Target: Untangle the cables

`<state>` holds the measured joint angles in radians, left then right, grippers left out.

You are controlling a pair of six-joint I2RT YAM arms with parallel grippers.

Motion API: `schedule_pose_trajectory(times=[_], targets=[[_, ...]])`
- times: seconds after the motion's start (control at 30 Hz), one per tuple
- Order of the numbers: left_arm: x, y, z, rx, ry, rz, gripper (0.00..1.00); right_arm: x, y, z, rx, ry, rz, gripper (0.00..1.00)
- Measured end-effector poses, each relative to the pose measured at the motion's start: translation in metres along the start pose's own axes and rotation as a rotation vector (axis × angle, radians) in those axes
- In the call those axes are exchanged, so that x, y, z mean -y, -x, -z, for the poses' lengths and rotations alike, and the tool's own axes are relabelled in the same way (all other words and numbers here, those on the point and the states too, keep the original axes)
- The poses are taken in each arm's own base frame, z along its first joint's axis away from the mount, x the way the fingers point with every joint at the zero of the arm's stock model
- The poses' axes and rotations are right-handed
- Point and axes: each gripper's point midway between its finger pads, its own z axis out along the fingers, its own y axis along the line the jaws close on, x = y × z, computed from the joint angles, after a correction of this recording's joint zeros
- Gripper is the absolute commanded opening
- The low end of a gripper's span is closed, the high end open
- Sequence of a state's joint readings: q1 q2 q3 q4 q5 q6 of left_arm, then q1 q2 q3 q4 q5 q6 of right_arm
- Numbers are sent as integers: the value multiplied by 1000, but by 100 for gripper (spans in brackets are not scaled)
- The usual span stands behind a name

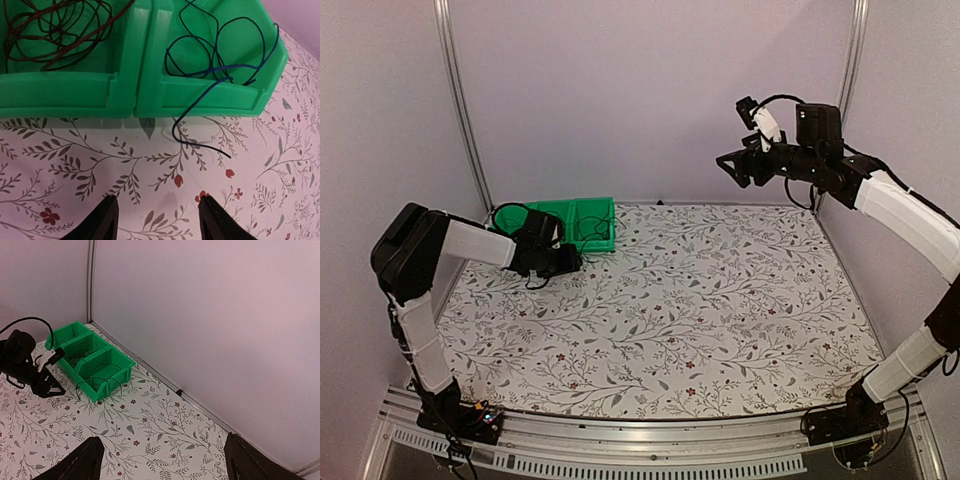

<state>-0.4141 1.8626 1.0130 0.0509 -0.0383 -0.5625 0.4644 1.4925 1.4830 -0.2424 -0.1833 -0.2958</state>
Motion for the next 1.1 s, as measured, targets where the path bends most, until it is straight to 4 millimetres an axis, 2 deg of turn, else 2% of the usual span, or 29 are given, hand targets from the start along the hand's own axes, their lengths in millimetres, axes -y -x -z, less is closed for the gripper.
schedule_pose_trajectory(times=[0.1,0.23,0.37,0.43,0.5,0.53,0.7,0.8,0.9,1.03,1.1], targets=[[6,3,-25,-2,-23,21,53,-4,-1,0,-3,20,-5,88],[13,14,-47,19,-52,46,49,-6,-4,-1,-8,37,-7,88],[18,26,-67,41,-71,80,31,-7,-14,-2,-28,40,-6,88],[20,30,-73,50,-84,86,15,-7,-16,-3,-33,39,-2,88],[23,32,-78,54,-101,93,3,-6,-19,-3,-38,36,4,88],[23,31,-80,51,-106,90,0,-6,-20,-3,-40,36,5,88],[25,32,-77,50,-110,85,0,-5,-19,-4,-38,29,9,88],[32,46,-66,68,-117,63,0,-5,-19,-4,-36,28,15,88],[50,84,-55,138,-139,21,0,-4,-19,-4,-38,21,25,88],[80,162,-38,291,-150,-17,0,-2,-21,-5,-43,14,31,88],[86,189,-38,346,-142,-23,0,-2,-21,-5,-45,15,33,88]])
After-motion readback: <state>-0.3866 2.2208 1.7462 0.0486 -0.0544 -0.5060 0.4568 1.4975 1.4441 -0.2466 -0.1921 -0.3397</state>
